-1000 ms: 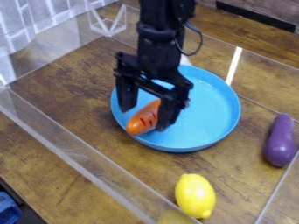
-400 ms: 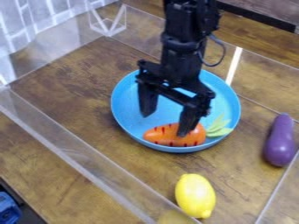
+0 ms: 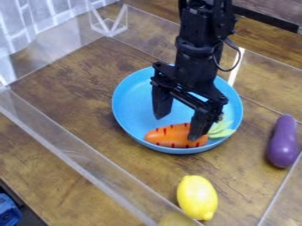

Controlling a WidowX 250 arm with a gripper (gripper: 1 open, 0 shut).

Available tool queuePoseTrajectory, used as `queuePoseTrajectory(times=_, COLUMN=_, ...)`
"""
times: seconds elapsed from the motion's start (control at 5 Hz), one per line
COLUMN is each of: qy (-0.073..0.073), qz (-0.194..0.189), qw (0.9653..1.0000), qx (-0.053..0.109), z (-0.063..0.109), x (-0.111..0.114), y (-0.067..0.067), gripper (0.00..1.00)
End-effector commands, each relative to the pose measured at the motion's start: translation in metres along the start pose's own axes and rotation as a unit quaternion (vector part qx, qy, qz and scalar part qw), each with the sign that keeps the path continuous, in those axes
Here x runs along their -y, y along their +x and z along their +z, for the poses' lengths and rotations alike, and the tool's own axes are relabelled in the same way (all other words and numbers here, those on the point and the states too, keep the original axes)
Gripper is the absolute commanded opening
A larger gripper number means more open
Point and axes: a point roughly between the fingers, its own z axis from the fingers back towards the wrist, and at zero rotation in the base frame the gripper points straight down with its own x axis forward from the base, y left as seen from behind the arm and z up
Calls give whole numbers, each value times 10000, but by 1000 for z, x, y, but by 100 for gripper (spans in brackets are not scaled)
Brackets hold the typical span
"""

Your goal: Move the carrot to the right side

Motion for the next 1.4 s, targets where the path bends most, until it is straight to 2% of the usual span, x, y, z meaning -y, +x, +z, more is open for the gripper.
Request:
queuePoseTrajectory(times=0.0, qy=34, qz=70, qw=9996, qx=270, z=6, x=-9, y=8, gripper=100)
queuePoseTrajectory(times=0.4, qy=56, qz=-392, qw=9988, qx=276, z=-16, x=-8, y=20, gripper=100)
queuePoseTrajectory(times=0.6, qy=68, qz=-223, qw=9993, qx=277, z=-24, x=-15, y=26, gripper=0)
queuePoseTrajectory(times=0.8, qy=150, qz=150, qw=9993, qx=299, z=-17, x=-26, y=31, gripper=0)
queuePoseTrajectory(times=1.0, qy=236, qz=551, qw=9976, qx=350, z=-4, x=-34, y=25, gripper=0)
queuePoseTrajectory(times=1.2, qy=325, qz=848, qw=9954, qx=312, z=4, x=-45, y=17, gripper=0)
